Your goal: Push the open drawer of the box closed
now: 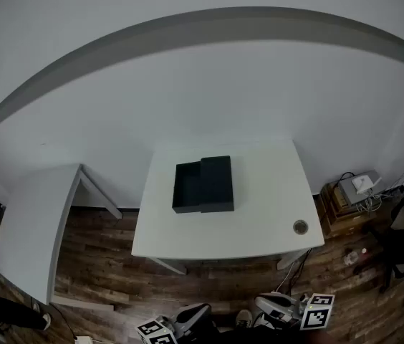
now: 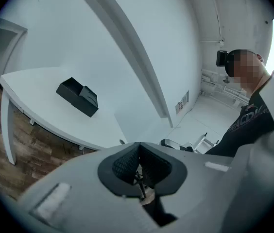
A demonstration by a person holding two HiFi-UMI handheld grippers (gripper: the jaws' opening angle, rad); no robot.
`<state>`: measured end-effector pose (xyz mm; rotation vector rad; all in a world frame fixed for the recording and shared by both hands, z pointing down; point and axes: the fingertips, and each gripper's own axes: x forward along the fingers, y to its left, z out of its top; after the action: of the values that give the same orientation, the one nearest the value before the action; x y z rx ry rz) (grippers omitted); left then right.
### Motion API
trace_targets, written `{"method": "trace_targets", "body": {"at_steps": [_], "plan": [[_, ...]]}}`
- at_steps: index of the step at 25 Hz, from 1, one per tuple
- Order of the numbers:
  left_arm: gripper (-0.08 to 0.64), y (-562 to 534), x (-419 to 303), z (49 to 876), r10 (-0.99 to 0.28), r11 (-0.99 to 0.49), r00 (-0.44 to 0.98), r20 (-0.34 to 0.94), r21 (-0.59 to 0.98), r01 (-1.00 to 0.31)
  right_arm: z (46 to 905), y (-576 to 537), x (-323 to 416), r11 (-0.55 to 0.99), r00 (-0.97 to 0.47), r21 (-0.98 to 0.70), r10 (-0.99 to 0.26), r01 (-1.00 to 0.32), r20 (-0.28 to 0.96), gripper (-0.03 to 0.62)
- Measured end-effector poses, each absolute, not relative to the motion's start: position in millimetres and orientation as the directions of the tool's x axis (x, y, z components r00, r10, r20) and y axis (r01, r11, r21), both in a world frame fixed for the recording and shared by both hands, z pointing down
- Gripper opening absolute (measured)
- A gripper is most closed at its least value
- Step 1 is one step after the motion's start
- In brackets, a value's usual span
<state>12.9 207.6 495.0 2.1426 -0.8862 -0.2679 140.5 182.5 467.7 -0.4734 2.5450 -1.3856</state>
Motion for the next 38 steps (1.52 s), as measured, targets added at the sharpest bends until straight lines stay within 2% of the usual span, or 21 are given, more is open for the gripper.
{"method": "trace_targets", "body": {"at_steps": [24,32,38], "plan": [[0.002,206,10,490,-0.697,-0.433,0.713,0.076,0.748,-0.504,468,166,153,0.501,-0.912,-0.841,-0.410,-0.204,-0.023,0.005],[0.002,194,3,482,-0.731,-0.424,0.679,0.064,0.738,-0.525,462,142,156,0.549,-0.913,-0.806,-0.407,-0.221,-0.027,0.018],[0.002,180,5,475,-0.739,-0.431,0.670,0.065,0.719,-0.545,457,124,158,0.568,-0.916,-0.787,-0.400,-0.240,-0.010,0.055]]}}
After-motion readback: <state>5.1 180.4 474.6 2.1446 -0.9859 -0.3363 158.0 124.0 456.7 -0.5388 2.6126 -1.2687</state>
